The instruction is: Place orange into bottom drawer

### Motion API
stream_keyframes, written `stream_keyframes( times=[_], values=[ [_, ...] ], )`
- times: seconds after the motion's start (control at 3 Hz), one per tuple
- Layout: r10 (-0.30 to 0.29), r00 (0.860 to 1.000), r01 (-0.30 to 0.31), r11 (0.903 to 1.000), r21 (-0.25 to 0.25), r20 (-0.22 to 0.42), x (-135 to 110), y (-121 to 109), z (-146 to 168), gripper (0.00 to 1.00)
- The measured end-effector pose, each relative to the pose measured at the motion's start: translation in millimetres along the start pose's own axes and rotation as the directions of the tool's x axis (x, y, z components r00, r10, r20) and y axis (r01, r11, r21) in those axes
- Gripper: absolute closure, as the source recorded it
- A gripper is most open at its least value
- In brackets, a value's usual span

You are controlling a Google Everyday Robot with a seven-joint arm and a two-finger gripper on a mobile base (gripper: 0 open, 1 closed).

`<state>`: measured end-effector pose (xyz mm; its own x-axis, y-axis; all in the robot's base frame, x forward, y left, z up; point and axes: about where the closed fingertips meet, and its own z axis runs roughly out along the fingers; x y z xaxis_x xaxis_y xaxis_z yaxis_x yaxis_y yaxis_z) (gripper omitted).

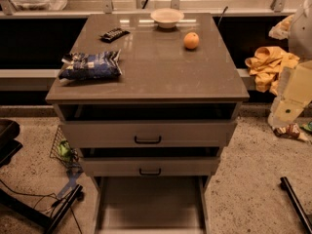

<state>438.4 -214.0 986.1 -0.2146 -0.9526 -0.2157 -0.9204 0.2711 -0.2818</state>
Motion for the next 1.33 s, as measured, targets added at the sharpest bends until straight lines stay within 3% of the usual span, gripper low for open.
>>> stream_keyframes(
  times=[0.33,0.67,1.0,1.33],
  values=[
    [0.000,1.000,0.000,1.0000,0.000,0.000,0.0,0.0,-0.1,0.00],
    [0.021,0.998,-0.024,0.9977,0.063,0.051,-3.2,-17.8,-0.5,0.00],
    [0.070,0.985,-0.097,0.9808,0.169,0.155,-13.1,-68.3,9.5,0.00],
    [0.126,0.938,-0.211,0.9461,0.245,0.323,-19.7,-131.0,19.7,0.00]
  ],
)
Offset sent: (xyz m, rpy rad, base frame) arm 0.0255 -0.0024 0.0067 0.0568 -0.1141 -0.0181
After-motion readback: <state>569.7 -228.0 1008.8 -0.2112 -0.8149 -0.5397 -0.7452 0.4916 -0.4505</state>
